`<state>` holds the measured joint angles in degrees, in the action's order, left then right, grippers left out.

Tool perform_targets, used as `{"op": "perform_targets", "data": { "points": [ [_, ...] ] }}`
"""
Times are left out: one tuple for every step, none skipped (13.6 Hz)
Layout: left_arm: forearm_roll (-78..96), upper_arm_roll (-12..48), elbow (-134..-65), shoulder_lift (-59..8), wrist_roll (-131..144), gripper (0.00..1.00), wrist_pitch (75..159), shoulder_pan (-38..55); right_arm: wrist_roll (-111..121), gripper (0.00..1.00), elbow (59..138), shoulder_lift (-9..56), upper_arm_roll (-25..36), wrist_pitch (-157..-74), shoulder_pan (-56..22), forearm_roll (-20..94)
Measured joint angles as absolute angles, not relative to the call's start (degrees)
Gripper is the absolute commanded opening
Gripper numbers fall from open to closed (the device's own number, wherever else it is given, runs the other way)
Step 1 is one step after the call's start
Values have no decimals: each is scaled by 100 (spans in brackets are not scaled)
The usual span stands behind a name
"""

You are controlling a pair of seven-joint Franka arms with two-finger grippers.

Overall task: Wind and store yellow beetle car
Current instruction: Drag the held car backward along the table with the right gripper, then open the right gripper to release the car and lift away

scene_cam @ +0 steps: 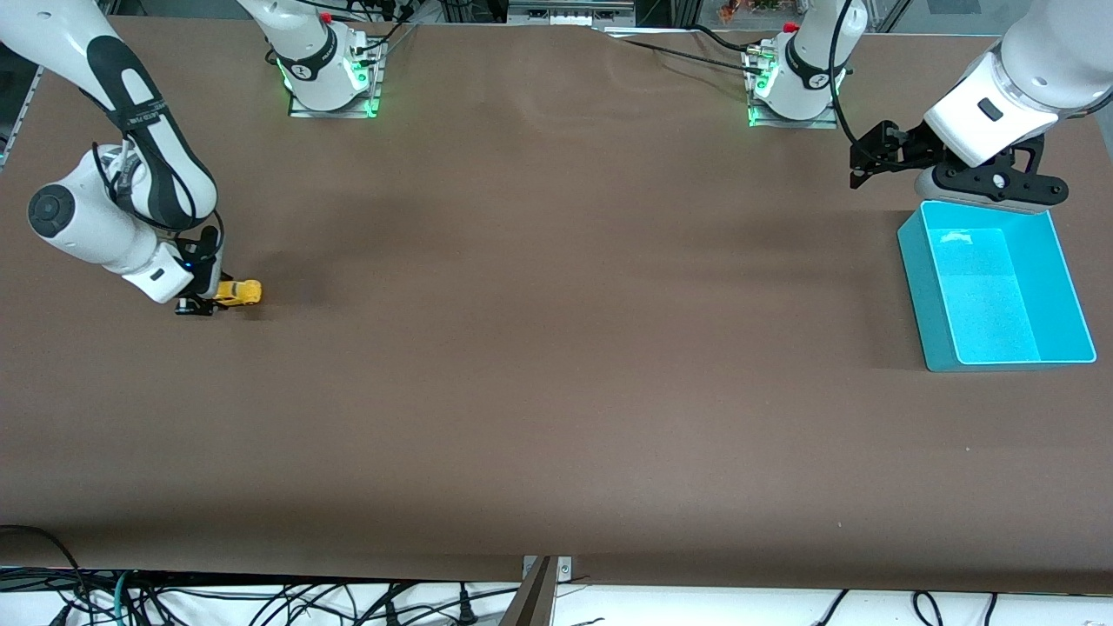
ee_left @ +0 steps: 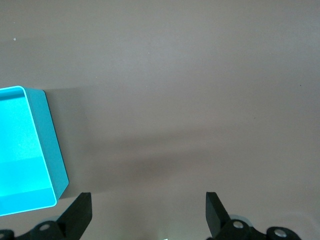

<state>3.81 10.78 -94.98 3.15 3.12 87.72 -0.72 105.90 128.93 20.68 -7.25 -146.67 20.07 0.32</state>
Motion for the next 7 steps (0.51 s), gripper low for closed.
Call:
{"op": "perform_targets", "data": {
  "points": [
    [381, 1078, -9498, 315, 312, 100, 8772, -72, 10529, 100, 12752, 2069, -843, -14491, 2006, 36],
    [381, 1078, -9498, 315, 312, 100, 8772, -72, 10481, 100, 12588, 2064, -963, -14300, 2004, 41],
    [381, 1078, -9498, 315, 312, 100, 8772, -72, 10432, 100, 12436, 2049, -1077, -14133, 1999, 43],
    [381, 1078, -9498, 315, 312, 100, 8772, -72, 10359, 100, 12314, 2020, -1178, -13989, 1997, 43],
    [381, 1078, -9498, 315, 312, 100, 8772, -72, 10266, 100, 12217, 1973, -1266, -13842, 1994, 43],
    [381, 1078, -9498, 315, 312, 100, 8772, -72, 10130, 100, 12124, 1906, -1337, -13688, 1993, 42],
    [381, 1078, -9498, 315, 312, 100, 8772, -72, 9960, 100, 12022, 1812, -1384, -13514, 1989, 41]
  ]
}}
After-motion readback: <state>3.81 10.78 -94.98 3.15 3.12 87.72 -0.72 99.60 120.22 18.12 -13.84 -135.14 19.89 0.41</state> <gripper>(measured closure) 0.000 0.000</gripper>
